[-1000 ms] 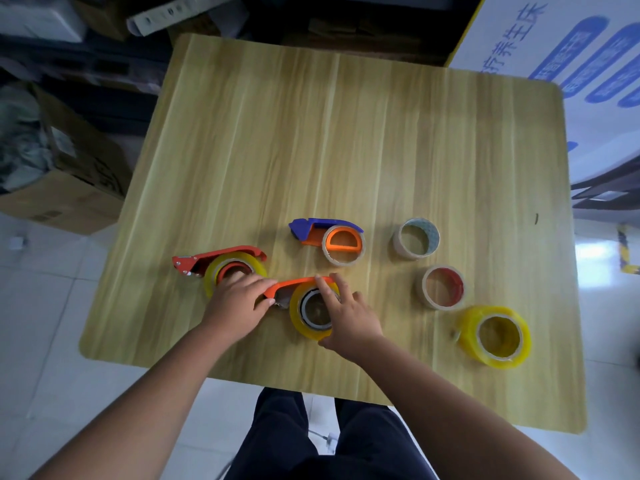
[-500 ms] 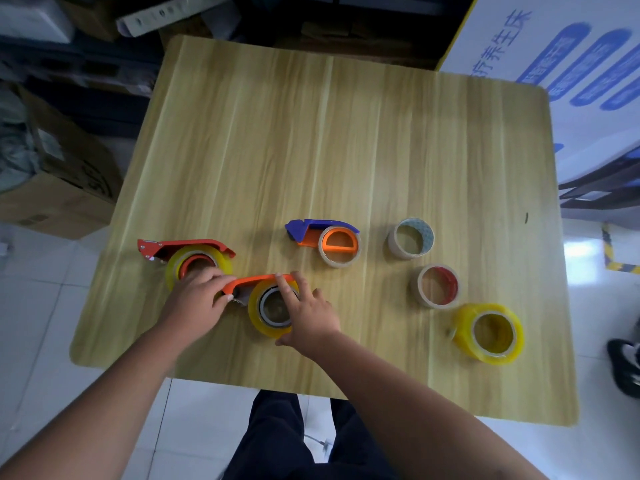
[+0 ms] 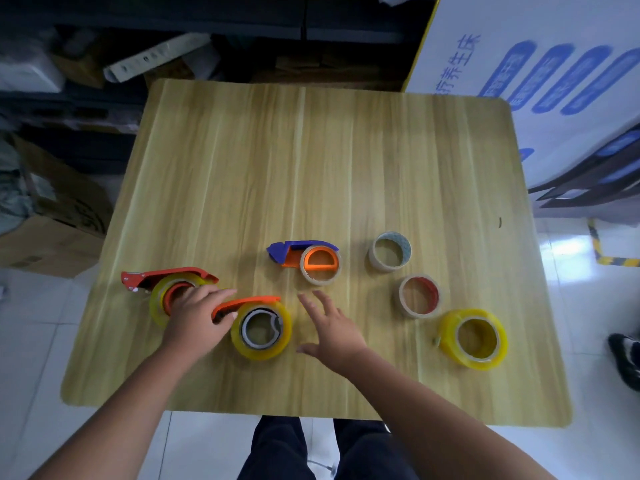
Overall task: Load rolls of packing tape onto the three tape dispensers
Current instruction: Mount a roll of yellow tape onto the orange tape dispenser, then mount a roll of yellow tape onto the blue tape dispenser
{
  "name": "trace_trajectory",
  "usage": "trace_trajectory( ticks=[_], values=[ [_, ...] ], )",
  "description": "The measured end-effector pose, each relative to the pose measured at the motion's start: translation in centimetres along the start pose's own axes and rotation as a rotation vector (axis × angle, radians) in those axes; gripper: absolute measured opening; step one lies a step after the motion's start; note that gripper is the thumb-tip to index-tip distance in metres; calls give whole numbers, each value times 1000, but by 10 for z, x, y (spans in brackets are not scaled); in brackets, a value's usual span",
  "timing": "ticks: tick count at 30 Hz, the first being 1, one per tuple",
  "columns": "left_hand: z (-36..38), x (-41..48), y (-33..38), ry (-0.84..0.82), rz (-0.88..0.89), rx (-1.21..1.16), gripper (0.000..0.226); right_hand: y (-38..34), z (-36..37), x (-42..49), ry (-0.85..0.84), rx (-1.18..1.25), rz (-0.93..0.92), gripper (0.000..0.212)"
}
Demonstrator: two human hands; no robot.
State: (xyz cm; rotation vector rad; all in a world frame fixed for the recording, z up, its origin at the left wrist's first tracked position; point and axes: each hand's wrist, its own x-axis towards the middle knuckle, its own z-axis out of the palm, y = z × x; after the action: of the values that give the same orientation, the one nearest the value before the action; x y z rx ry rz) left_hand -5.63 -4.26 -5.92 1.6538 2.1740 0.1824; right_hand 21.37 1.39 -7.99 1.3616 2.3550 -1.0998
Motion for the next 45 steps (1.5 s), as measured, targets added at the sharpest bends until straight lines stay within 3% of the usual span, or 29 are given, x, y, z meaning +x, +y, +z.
trace_trajectory(
  ticks=[6,11,13,21,27,33,39,45],
  values=[
    [9,79,87,-5,89,-27,46,55,-17,-26,76,44,117,81],
    [18,127,122,-136,-203,-17,33,90,-24,-43,115,68,174,78],
    [24,132,126,-148,-210,-14,24,103,-26,-47,125,66,190,78],
    [48,101,163,-169,-95,-50,17,132,-44,-41,193,74,220,78],
    [67,66,179,-188,-108,-89,20,120,-42,-43,165,123,235,82],
    [68,60,181,-149,-131,-67,21,97,-30,-43,286,210,273,85],
    [66,57,182,-132,-129,-65,33,90,-26,-44,258,92,360,85],
    [67,46,161,-272,-63,-197,45,81,-29,-29,189,-26,238,98]
  ],
)
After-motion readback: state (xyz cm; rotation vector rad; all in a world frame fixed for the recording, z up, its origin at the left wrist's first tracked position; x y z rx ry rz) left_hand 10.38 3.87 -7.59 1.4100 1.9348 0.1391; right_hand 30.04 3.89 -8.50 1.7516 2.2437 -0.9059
